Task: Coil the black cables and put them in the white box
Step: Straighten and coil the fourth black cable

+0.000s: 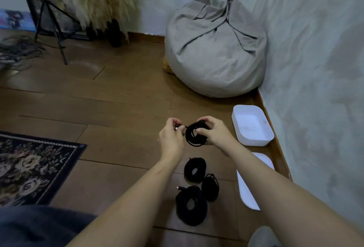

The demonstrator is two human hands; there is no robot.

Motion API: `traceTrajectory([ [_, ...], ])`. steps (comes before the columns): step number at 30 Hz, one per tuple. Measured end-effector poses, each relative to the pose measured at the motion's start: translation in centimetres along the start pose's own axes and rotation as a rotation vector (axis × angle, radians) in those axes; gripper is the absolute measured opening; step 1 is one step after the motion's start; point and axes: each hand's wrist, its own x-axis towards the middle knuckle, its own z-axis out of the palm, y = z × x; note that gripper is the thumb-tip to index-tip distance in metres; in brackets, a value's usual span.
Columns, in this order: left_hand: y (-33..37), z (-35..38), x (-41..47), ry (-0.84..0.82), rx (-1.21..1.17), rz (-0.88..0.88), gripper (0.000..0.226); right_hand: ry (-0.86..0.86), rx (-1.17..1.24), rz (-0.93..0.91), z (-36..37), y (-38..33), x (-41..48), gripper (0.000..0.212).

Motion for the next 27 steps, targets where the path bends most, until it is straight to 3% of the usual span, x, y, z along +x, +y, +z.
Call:
traceTrajectory([
  [5, -2.6, 0.2, 0.7, 0.051, 0.168, -0.019, 0.005, 0.038, -0.037, 0.061, 2.5, 2.8, 2.1, 0.024],
  [9, -6.2, 0.6, 1.0, -0.060, 0.331, -0.026, 0.003, 0.017, -0.111, 0.102, 4.0, 5.6, 3.4, 0.025],
  [14, -8.8, 1.3, 2.0, -0.184, 0.568, 0.213, 0.020, 0.010, -0.111, 0.176, 4.5, 8.3, 4.8, 0.023],
  [21, -10.4, 1.6, 2.5, -0.124, 0.669, 0.352, 0.017, -0.013, -0.028, 0.186, 5.4, 9.4, 5.9, 0.025],
  [27, -12.4, 1.2, 4.0, 0.010, 0.736, 0.302, 0.015, -0.061, -0.130, 0.134, 6.9, 9.8, 6.0, 0.025],
])
